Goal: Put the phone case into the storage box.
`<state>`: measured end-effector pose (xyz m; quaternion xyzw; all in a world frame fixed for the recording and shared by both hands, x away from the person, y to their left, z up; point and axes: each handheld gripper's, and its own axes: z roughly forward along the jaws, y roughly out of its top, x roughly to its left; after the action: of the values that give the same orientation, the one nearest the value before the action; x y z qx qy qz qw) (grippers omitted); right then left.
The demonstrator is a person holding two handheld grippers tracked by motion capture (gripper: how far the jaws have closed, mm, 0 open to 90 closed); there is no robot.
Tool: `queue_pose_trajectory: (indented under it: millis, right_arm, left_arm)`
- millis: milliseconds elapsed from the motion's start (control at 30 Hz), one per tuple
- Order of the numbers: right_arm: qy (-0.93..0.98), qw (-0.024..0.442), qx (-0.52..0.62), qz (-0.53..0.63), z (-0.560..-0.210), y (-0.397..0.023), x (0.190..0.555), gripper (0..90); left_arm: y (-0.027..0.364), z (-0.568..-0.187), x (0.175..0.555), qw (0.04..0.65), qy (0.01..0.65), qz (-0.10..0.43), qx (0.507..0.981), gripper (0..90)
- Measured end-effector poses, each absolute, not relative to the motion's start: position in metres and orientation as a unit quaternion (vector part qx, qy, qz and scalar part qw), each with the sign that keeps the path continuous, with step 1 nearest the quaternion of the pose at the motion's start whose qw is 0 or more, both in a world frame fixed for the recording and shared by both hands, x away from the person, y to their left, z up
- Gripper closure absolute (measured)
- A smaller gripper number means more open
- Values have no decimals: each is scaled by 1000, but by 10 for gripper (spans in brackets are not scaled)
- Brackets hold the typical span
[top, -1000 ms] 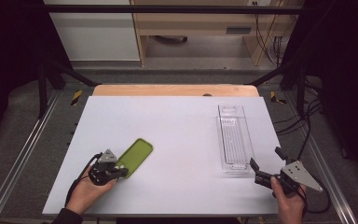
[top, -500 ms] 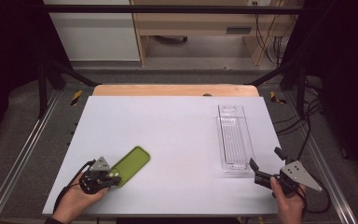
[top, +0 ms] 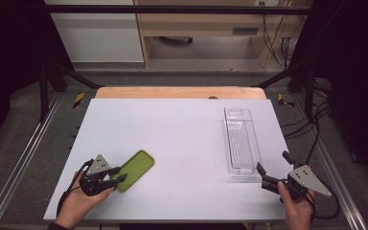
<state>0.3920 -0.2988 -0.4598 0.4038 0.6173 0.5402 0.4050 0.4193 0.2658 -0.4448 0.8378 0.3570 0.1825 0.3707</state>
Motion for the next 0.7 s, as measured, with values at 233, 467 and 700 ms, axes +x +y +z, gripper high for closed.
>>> queue_pose_trajectory:
  millis: [233,467,700]
  right_arm:
    - [617,403,405,541,-460,-298,392,28]
    - [619,403,404,540,-460,-298,392,27]
    - [619,402,404,541,-460,-298,392,27]
  left_arm:
    - [264,-449,424,364,376,198,829,179]
    - [264,-460,427,349,384,174,837,68]
    - [264,-468,429,333,389,160,844,60]
